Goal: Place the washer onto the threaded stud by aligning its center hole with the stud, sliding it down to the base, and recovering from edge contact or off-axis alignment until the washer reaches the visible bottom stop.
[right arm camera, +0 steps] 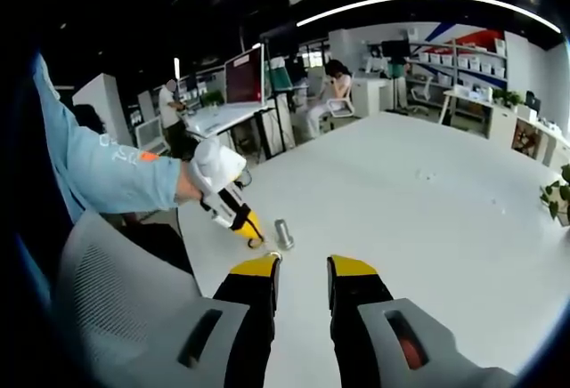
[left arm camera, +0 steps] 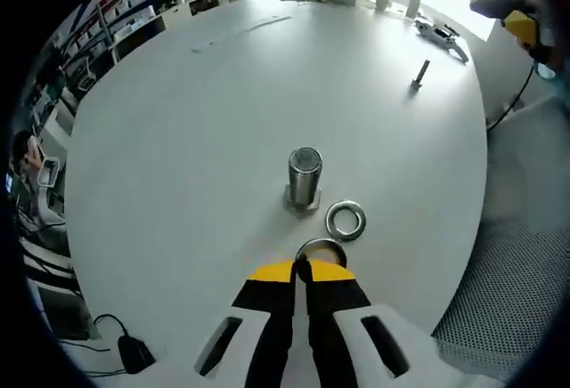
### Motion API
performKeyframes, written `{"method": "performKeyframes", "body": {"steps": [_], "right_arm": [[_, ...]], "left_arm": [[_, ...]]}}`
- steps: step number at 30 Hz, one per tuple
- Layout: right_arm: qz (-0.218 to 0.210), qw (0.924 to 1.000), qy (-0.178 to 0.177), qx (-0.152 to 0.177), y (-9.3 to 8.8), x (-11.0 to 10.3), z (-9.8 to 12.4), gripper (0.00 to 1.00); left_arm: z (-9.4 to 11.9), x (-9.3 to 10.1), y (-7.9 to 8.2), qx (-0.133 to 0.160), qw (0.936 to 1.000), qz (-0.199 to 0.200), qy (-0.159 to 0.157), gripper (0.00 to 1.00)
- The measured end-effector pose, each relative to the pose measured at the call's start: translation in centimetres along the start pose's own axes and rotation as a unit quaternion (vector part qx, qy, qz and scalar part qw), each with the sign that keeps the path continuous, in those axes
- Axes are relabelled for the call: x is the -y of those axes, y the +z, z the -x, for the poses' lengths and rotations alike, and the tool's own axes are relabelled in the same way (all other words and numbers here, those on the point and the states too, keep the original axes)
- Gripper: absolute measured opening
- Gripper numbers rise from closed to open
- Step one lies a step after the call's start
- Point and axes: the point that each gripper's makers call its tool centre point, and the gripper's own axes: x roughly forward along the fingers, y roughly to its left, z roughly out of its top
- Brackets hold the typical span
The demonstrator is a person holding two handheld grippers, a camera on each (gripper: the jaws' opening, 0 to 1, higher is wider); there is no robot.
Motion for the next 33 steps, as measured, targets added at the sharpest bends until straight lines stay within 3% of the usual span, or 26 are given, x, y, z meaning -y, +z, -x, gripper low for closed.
{"method": "performKeyframes", "body": {"steps": [6,17,24,33], "right_arm": [[0.001,1.0000,-0.006,-0.002,-0.1,0.2,0.1,0.24],[0.005,0.9999,-0.011,0.000,0.2,-0.2,0.4,0.24],[0.005,0.9999,-0.016,0.000,0.3,-0.1,0.6,0.24],[-0.001,0.9996,-0.025,0.010,0.7,0.5,1.1,0.24]], "left_arm": [[1.6,0.1,1.2,0.008,0.9993,0.036,0.004,0.01],[3.3,0.2,4.1,0.027,0.9976,0.064,0.005,0.01],[2.9,-0.2,6.0,0.034,0.9975,0.061,0.010,0.01],[1.8,-0.7,6.8,0.015,0.9976,0.067,0.010,0.01]]}}
